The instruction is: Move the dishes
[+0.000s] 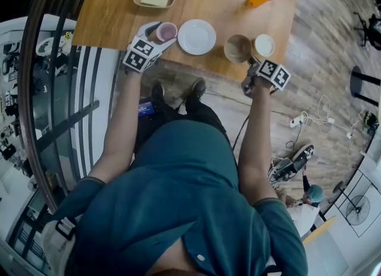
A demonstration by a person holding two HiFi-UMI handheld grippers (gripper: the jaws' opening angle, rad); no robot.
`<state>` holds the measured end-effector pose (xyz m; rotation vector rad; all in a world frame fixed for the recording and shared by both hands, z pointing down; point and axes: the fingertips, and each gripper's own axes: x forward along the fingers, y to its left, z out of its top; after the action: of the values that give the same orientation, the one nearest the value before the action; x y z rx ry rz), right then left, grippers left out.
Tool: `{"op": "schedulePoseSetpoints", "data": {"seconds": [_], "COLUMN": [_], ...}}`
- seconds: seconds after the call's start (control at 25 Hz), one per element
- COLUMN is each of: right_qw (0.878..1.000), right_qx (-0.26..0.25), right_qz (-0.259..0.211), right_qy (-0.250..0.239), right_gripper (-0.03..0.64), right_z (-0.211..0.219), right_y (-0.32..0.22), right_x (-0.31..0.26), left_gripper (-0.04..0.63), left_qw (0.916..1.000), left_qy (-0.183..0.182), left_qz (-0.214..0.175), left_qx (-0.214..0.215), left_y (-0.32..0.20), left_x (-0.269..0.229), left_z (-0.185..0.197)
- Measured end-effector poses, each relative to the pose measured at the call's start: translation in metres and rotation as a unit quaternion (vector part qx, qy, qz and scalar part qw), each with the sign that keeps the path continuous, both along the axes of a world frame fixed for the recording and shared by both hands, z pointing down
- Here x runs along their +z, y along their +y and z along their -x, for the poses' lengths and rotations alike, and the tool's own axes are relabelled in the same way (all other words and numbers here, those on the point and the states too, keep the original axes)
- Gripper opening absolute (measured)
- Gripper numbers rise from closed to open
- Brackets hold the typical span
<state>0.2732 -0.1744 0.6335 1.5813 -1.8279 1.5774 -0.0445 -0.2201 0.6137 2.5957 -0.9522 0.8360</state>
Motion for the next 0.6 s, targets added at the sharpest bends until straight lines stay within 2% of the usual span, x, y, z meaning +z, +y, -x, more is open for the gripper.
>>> {"op": "schedulePoseSetpoints", "data": {"seconds": [0.6], "right_qw": [0.998], "right_qx": [0.039], "right_qz": [0.043], "right_qy": [0.007], "right_gripper": [0.018], "right_z": [-0.027], "right_y": [0.016], "right_x": [0.028], "left_gripper": [0.321], "left_qw": [1.0000], "left_qy": [0.002], "left_qz": [0.000], "left_qx": [-0.006], "left_y": [-0.012], "left_x": [0.004], "left_z": [0.005]}}
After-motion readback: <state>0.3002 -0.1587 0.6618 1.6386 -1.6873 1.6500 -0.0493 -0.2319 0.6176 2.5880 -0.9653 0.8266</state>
